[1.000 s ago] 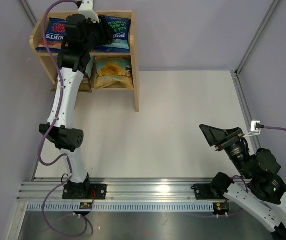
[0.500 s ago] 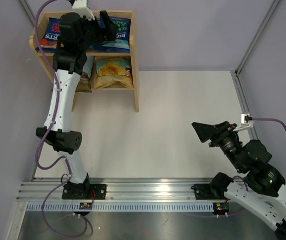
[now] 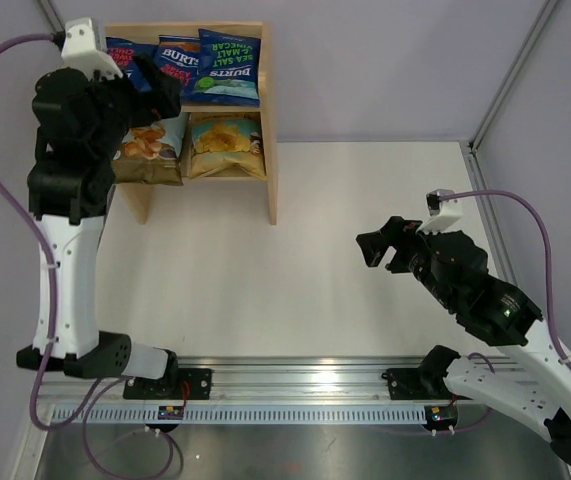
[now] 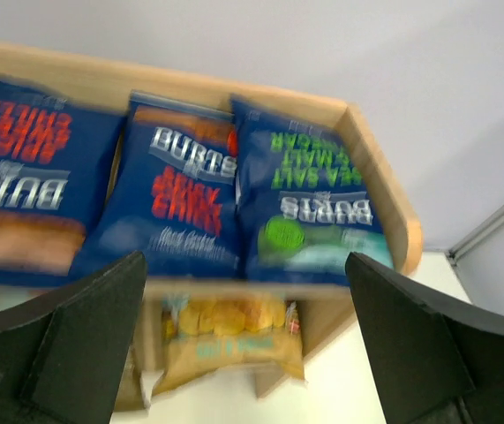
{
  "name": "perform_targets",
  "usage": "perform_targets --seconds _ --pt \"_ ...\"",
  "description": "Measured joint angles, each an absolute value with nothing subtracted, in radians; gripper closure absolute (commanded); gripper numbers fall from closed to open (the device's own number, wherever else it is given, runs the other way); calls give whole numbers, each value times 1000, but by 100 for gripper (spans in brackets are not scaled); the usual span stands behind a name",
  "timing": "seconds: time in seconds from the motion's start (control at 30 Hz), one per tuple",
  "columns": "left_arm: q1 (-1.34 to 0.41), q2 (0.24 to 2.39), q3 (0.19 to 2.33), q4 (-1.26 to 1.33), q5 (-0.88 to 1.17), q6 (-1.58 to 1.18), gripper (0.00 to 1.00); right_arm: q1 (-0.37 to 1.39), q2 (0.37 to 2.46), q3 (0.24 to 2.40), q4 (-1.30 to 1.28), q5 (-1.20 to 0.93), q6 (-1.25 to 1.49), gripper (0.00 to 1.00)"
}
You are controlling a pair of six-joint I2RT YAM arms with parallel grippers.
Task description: Place and organize the chips bags onto the shelf
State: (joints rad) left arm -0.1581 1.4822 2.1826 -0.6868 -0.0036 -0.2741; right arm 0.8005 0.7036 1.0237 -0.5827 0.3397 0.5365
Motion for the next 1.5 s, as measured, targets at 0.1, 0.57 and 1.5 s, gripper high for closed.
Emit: perform_targets --seconds 0.1,0.57,1.5 --pt "-158 1326 2023 -726 -24 -274 1 801 733 1061 -628 398 509 15" --pt "-157 685 1236 -798 -39 -258 1 801 691 1159 -778 602 405 1" --pt "-158 215 689 -655 6 -202 1 801 511 977 -797 669 298 1"
